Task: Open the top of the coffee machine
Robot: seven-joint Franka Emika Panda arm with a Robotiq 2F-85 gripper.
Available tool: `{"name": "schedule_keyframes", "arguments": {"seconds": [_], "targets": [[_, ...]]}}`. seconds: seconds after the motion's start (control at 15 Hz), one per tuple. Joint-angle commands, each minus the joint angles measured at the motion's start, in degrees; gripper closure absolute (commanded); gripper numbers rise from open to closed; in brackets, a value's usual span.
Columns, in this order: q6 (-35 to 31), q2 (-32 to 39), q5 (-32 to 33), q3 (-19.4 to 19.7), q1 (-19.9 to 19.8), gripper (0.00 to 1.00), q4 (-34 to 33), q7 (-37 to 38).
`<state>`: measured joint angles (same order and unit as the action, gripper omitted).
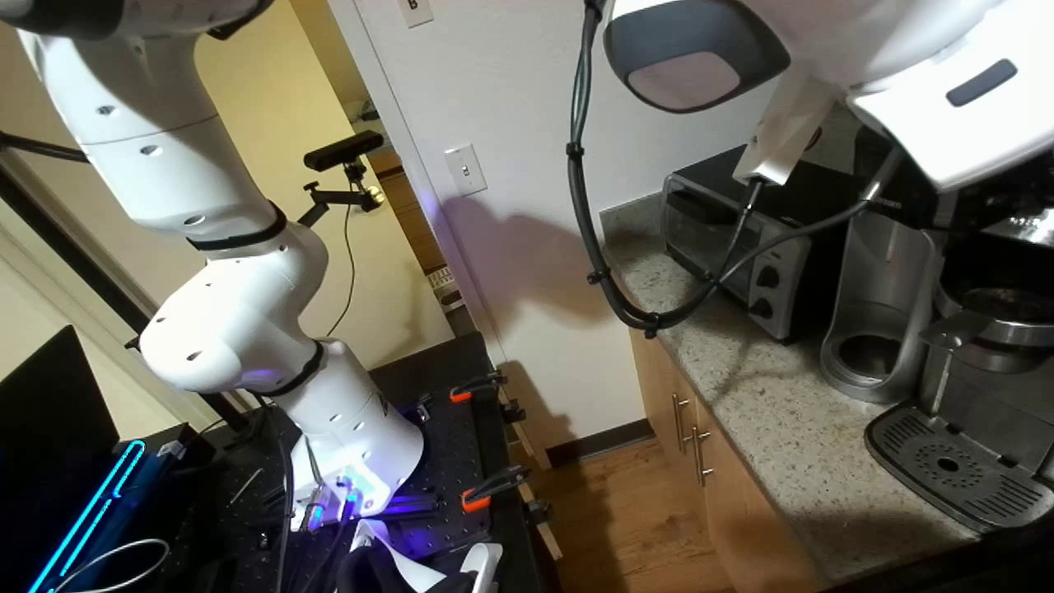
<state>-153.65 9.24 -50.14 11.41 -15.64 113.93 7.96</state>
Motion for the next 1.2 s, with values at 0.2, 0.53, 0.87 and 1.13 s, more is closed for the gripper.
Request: {"name": "schedule_keyframes", "arguments": {"seconds": [0.2,0.53,0.87,1.13], "targets": [[2.93,-3.5,6.68,0.9,0.93,0.98,1.29,6.05],[4.37,-3.75,11.24,1.06,0.94,0.98,-0.04,10.19],[6.07,-3.43,14.53,1.07,0.94,0.98,-2.26,13.65],[7.44,-2.91,16.01,0.98,0.98,0.98,-4.05,15.35]]}}
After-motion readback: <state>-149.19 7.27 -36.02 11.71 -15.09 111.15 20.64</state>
